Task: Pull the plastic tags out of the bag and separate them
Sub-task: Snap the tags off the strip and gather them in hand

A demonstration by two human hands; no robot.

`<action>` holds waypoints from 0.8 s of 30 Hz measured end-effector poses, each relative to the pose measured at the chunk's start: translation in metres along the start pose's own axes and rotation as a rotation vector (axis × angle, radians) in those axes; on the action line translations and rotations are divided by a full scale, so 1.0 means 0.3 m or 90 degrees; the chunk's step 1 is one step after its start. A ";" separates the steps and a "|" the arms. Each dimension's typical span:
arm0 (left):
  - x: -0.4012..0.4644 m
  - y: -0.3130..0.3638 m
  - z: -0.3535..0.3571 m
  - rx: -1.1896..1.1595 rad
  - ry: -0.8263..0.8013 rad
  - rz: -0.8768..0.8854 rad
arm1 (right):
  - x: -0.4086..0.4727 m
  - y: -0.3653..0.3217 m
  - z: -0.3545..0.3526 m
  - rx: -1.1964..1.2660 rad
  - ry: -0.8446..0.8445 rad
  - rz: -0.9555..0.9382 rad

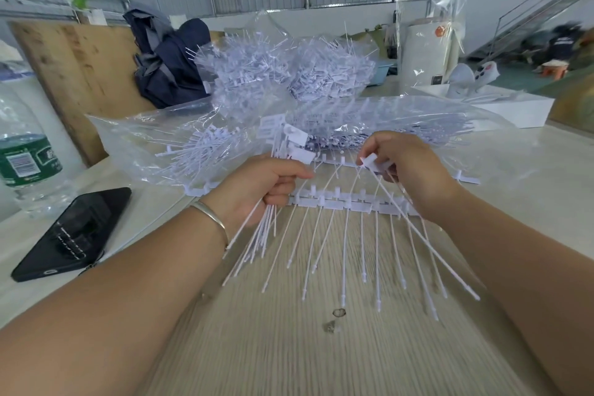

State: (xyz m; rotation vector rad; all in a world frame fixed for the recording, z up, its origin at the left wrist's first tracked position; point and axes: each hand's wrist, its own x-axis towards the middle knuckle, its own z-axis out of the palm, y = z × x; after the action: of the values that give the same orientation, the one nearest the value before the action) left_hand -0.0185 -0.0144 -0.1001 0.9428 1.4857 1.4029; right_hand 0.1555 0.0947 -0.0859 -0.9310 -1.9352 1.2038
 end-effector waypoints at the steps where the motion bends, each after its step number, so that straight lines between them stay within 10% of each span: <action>1: 0.001 -0.003 0.010 -0.003 -0.001 -0.007 | 0.010 -0.014 -0.002 -0.018 -0.007 0.033; 24: -0.014 -0.015 0.032 0.045 0.018 -0.002 | -0.032 0.058 0.017 0.069 -0.045 -0.177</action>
State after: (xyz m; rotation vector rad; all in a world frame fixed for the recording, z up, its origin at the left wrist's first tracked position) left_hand -0.0078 -0.0154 -0.1043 0.9677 1.5661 1.3732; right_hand 0.1604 0.0901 -0.1053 -0.5493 -1.9569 1.1753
